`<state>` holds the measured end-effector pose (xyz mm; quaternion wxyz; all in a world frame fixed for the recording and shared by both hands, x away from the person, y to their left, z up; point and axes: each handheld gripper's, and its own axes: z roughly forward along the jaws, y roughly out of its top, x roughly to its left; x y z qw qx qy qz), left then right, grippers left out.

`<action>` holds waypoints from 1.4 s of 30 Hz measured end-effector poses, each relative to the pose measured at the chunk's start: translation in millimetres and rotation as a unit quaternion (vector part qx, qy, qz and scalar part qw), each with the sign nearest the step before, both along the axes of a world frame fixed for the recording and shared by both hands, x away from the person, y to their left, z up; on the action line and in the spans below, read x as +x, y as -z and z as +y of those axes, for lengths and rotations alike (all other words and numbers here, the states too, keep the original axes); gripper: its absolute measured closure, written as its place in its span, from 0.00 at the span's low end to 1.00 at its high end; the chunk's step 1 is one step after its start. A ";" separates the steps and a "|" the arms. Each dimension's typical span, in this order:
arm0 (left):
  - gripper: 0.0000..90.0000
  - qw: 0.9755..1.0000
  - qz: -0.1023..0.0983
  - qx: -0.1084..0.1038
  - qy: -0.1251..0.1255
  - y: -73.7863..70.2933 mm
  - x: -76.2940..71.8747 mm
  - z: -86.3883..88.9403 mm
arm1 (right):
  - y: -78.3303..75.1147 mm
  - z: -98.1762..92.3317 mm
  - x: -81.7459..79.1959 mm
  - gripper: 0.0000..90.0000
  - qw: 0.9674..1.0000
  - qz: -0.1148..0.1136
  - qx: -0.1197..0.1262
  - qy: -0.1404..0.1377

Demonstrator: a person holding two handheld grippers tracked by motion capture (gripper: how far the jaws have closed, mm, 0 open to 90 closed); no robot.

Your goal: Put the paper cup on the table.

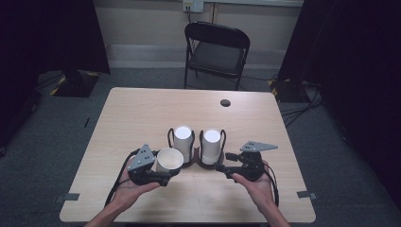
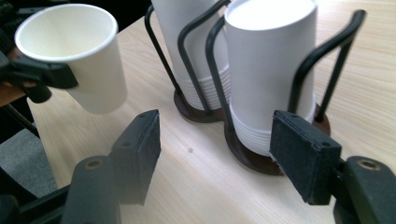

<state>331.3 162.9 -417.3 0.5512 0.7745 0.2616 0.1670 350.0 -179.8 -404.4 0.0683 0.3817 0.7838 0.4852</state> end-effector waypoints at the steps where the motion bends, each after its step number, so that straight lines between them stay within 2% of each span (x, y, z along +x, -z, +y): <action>1: 0.26 1.000 0.000 0.001 -0.004 -0.2 -0.3 3.2 | 0.4 -1.8 -0.8 0.37 1.000 -0.001 0.000 0.003; 3: 0.26 1.000 0.005 -0.006 -0.012 0.0 -0.7 10.3 | 1.7 -5.6 -1.7 0.37 1.000 -0.001 -0.002 0.007; 9: 0.26 0.999 0.006 -0.004 -0.039 0.6 1.5 32.6 | 6.6 -18.8 -3.8 0.33 1.000 0.003 -0.012 0.027; 15: 0.26 0.997 -0.001 -0.025 -0.072 -4.3 6.8 49.1 | 11.4 -28.9 -5.6 0.30 0.999 0.002 -0.008 0.049; 21: 0.26 0.994 -0.002 -0.038 -0.103 -6.1 18.8 62.2 | 17.0 -33.0 -5.4 0.29 0.998 0.006 -0.009 0.059; 26: 0.26 0.990 0.005 -0.036 -0.133 -1.4 29.6 72.8 | 18.8 -33.3 -5.6 0.29 0.998 0.009 -0.007 0.062; 28: 0.26 0.988 0.000 -0.030 -0.149 -0.7 33.6 76.0 | 19.4 -33.2 -5.5 0.29 0.998 0.009 -0.009 0.062; 30: 0.26 0.988 0.013 -0.030 -0.152 -1.4 38.9 80.1 | 19.7 -33.3 -5.1 0.29 0.998 0.010 -0.009 0.062; 32: 0.26 0.987 0.005 -0.028 -0.157 -1.8 43.7 83.3 | 20.0 -33.6 -4.7 0.29 0.998 0.009 -0.009 0.062; 33: 0.26 0.985 -0.005 -0.026 -0.169 -1.7 45.9 84.2 | 20.0 -33.7 -4.7 0.29 0.998 0.010 -0.010 0.062; 35: 0.26 0.984 -0.016 -0.017 -0.177 -1.2 49.4 85.2 | 20.2 -33.9 -4.8 0.29 0.998 0.010 -0.010 0.063; 37: 0.26 0.983 -0.021 -0.016 -0.184 0.7 54.0 85.8 | 20.7 -34.1 -4.7 0.29 0.998 0.012 -0.010 0.064; 38: 0.26 0.983 -0.021 -0.013 -0.183 1.7 55.9 85.9 | 21.1 -34.3 -4.5 0.29 0.998 0.012 -0.012 0.063; 39: 0.26 0.982 -0.023 -0.007 -0.188 2.8 57.5 85.8 | 21.2 -34.5 -4.5 0.29 0.998 0.012 -0.012 0.063; 42: 0.26 0.981 -0.021 -0.013 -0.195 6.5 64.2 85.2 | 21.6 -34.8 -4.2 0.29 0.998 0.012 -0.012 0.063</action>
